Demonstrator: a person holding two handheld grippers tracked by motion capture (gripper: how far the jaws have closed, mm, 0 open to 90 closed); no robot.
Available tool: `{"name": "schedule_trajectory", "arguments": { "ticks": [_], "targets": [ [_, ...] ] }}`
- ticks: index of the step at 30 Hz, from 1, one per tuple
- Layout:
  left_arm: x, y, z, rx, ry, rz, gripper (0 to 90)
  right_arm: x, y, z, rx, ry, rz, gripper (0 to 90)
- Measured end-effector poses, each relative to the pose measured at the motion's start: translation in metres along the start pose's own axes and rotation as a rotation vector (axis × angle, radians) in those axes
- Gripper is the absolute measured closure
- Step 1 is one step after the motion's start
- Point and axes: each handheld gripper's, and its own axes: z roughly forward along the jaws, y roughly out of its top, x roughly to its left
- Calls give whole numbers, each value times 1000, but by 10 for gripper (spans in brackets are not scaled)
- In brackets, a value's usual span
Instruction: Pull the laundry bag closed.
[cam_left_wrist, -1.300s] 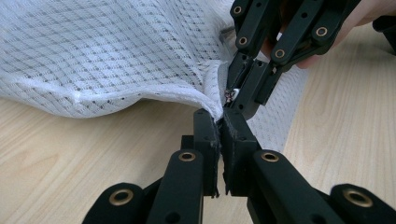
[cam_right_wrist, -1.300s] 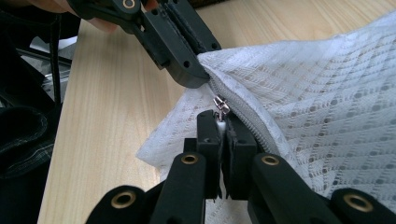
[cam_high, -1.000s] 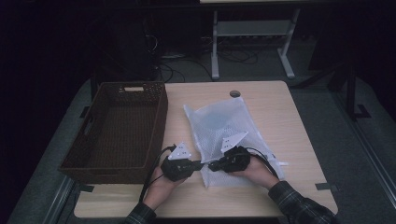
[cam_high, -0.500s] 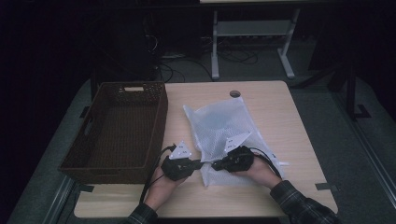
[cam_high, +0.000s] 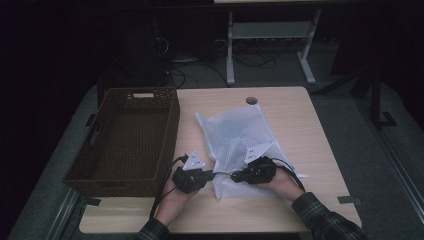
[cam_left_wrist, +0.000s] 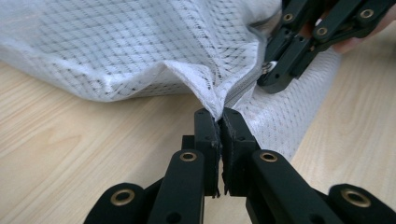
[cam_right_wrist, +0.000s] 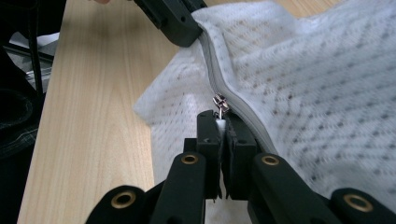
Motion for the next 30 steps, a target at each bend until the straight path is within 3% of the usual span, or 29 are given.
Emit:
{"name": "schedule_trajectory", "arguments": {
  "ticks": [15, 30],
  "targets": [
    [-1, 3, 4, 32, 84, -16, 869, -4, -6, -9, 3, -25, 19, 864],
    [1, 2, -1, 19, 82, -36, 869, -1, -16, -26, -7, -56, 37, 863]
  ]
}}
